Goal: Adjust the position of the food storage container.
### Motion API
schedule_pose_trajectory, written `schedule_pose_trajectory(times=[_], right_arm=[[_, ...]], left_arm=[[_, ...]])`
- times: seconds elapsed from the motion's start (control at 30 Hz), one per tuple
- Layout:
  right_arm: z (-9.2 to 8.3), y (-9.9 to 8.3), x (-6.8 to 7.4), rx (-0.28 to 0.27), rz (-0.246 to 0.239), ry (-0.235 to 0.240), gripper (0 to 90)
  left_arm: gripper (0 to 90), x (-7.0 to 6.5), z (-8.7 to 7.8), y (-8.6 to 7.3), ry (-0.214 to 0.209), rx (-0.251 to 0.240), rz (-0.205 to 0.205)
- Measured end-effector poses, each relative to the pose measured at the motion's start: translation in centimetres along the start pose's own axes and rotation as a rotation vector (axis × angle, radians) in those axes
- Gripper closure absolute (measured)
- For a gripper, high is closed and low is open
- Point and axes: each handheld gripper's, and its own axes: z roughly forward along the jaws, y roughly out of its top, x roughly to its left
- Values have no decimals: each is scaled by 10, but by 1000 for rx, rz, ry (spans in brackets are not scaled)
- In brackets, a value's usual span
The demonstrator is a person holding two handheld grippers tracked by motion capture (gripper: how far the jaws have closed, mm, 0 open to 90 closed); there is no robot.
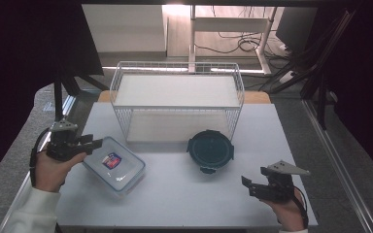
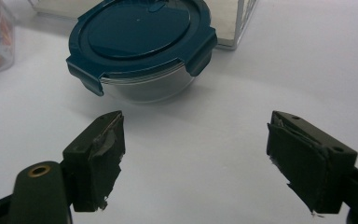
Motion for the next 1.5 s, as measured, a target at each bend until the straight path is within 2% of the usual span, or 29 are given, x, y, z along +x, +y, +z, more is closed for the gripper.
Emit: schedule_pose_trajectory(times=[0.03, 0.1, 0.2, 0.23, 0.27, 0.37, 0.53, 0.57, 0.67, 0.7, 0.83, 0.97, 1.07, 1.2, 1.33, 1.37, 1.43, 1.5], right_arm=[[0, -1, 0, 3, 3, -1, 190], [2, -1, 1, 8, 2, 1, 190], [4, -1, 2, 16, -2, 1, 190], [5, 0, 4, 19, -7, 2, 190], [5, 0, 4, 19, -7, 2, 190], [6, 0, 4, 20, -3, 5, 190], [8, -1, 3, 27, -3, 5, 193], [9, -1, 3, 33, 1, 2, 195], [7, 0, 5, 26, 2, 1, 196], [6, 0, 5, 25, -2, -1, 196], [8, -1, 4, 34, 4, -10, 196], [10, -2, 5, 47, -6, -14, 196], [11, -3, 4, 52, -6, -18, 196], [11, -3, 4, 48, 1, -14, 196], [11, -3, 1, 48, 7, -18, 196], [10, -3, 1, 48, 6, -18, 196], [10, -3, 2, 49, 3, -15, 196], [10, -3, 1, 48, 12, -15, 197]], left_arm=[[675, 4, 1, 0, 0, 9, -4], [743, 16, 6, 2, -21, 45, -29], [807, 24, 7, 3, -31, 50, -40], [838, 34, 8, 5, -20, 57, -58], [853, 34, 8, 5, -20, 57, -58], [889, 51, 14, 5, 15, 85, -83], [900, 63, 26, 2, 48, 127, -82], [900, 69, 30, 0, 76, 126, -72], [900, 73, 34, -1, 80, 129, -71], [900, 75, 40, -3, 82, 155, -51], [900, 77, 50, -5, 79, 185, -33], [900, 80, 74, -10, 98, 247, 12], [899, 84, 79, -11, 103, 252, 1], [900, 85, 86, -12, 89, 274, 6], [900, 83, 88, -13, 40, 294, 8], [900, 81, 88, -12, 14, 293, 5], [900, 79, 87, -11, 6, 294, 8], [900, 77, 87, -10, 16, 300, 19]])
